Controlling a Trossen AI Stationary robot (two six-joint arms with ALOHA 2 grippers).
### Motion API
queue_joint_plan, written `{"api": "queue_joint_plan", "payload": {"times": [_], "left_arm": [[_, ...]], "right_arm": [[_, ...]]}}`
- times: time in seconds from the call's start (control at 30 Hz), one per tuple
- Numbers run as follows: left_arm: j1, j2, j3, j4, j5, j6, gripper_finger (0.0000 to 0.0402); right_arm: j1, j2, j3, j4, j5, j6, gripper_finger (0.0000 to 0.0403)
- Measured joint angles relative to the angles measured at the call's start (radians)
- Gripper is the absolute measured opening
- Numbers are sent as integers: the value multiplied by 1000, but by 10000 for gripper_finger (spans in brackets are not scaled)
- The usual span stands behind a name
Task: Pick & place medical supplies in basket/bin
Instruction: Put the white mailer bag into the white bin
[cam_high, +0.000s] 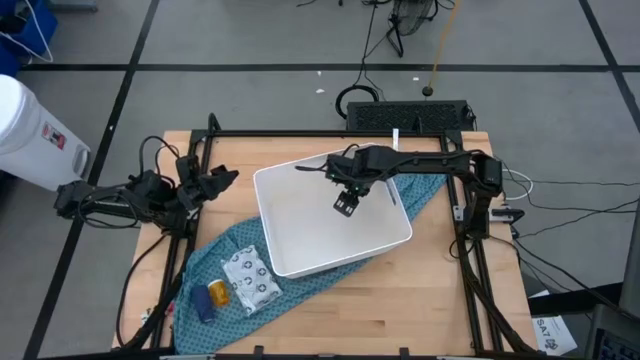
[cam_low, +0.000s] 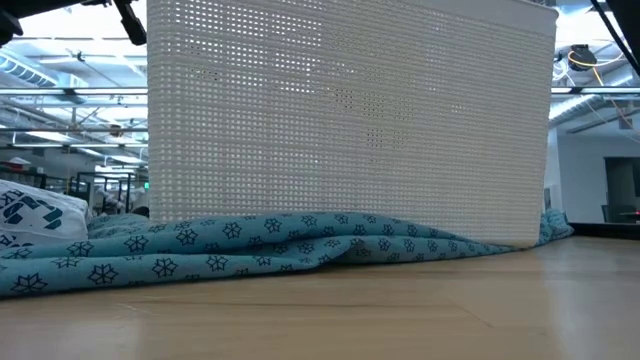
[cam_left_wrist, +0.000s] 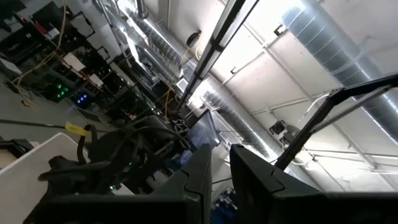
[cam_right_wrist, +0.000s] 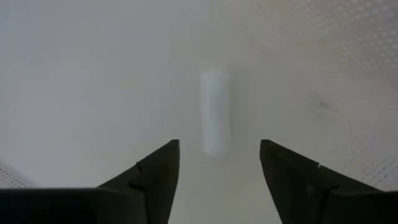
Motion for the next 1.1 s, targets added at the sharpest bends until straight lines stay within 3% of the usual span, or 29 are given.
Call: {"api": "queue_joint_plan", "payload": {"times": [0.17, 0.37, 0.57, 0.73, 0.93, 1.1], "left_arm": [[0, 0, 0, 0, 20, 48, 63], [-1, 0, 2, 8, 98, -1, 63], [-31, 9, 97, -50, 103, 77, 63], [-69, 41, 280, -304, 104, 255, 63], [-112, 152, 498, -719, 85, 407, 63], [-141, 269, 622, -875, 146, 456, 63]], "right_arm": [[3, -43, -1, 25, -2, -2, 232], [2, -161, -1, 130, 2, -16, 231], [-7, -303, -1, 291, 74, -13, 229], [-19, -382, -1, 397, 149, -24, 228], [-52, -400, -1, 384, 159, -23, 228], [-53, -395, -1, 374, 158, -23, 228]]}}
